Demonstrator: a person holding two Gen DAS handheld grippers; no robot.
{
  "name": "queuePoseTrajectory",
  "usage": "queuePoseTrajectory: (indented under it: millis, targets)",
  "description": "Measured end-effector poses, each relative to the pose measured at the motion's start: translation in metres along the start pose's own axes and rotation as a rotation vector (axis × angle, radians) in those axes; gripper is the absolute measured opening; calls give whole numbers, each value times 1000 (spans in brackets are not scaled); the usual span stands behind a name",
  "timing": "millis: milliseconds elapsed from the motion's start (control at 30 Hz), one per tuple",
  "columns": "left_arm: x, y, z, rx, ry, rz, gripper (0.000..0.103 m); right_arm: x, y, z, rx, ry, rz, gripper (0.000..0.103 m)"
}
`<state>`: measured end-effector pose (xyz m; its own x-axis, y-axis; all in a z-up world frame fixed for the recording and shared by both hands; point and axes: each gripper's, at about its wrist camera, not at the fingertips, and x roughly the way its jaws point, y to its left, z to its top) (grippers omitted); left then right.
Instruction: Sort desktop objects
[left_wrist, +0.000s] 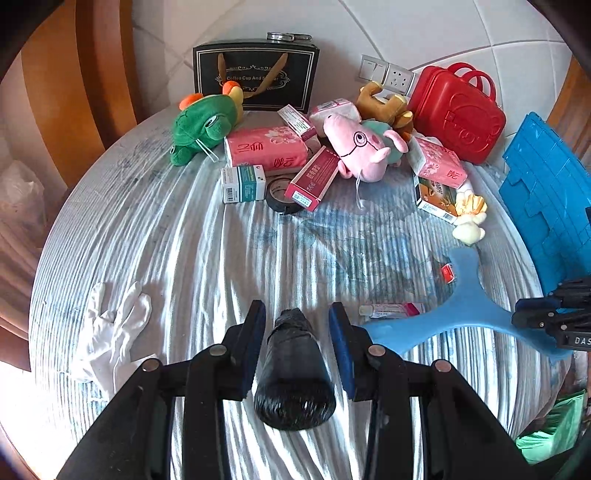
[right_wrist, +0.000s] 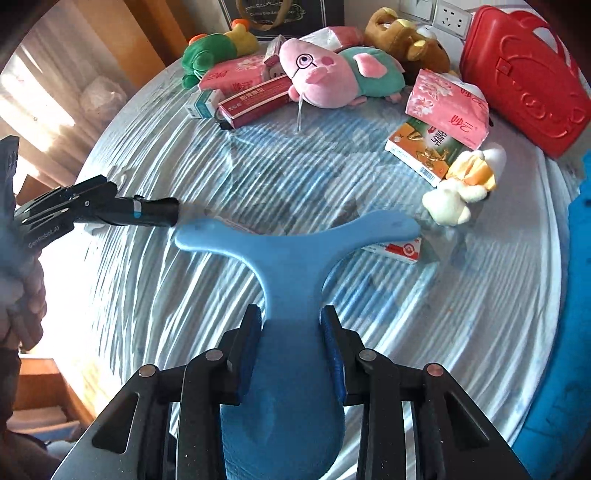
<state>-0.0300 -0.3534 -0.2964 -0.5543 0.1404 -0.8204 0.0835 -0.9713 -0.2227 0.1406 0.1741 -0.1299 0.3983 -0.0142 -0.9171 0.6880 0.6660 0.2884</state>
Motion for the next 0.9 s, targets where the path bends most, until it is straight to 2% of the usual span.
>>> queuePoseTrajectory:
  millis: [33,167,200,233,267,300,367,433,567,667,767,900]
  targets:
    - [-3,-1,-1,2,-4,1,35,2,1,-2,-5,9,2,1]
    - [-10,-5,-8,1,-5,4,35,20,3,-18,-40,47,0,4]
    - [-12,-6,-10,1,-5,6,35,26,3,-22,-40,54,-10,18]
    - [-14,-6,-12,0,-5,6,35,33,2,-25,-33,65,-11,53]
    - [-15,-7,-14,1,-3,7,35,42,1,-28,-21,77,4,74]
    - [-17,-7,-16,1,-2,9,35,48,1,-30,-14,78,6,89]
    - [-19,-6,-20,3,2,11,35,65,8,-33,-34,102,-16,84]
    - [-22,-5,-24,8,6,13,35,80,13,-35,-43,108,-53,74]
    - [-21,-3,-30,22,22,17,35,101,12,-30,-2,89,-113,71]
    - [-18,0,-33,21,33,-2,35,112,14,-24,9,94,-119,72]
    - [2,1,-41,18,97,-43,35,120,17,-19,0,81,-145,77]
    - [33,-12,-55,105,182,-24,39,127,15,-15,28,65,-160,86]
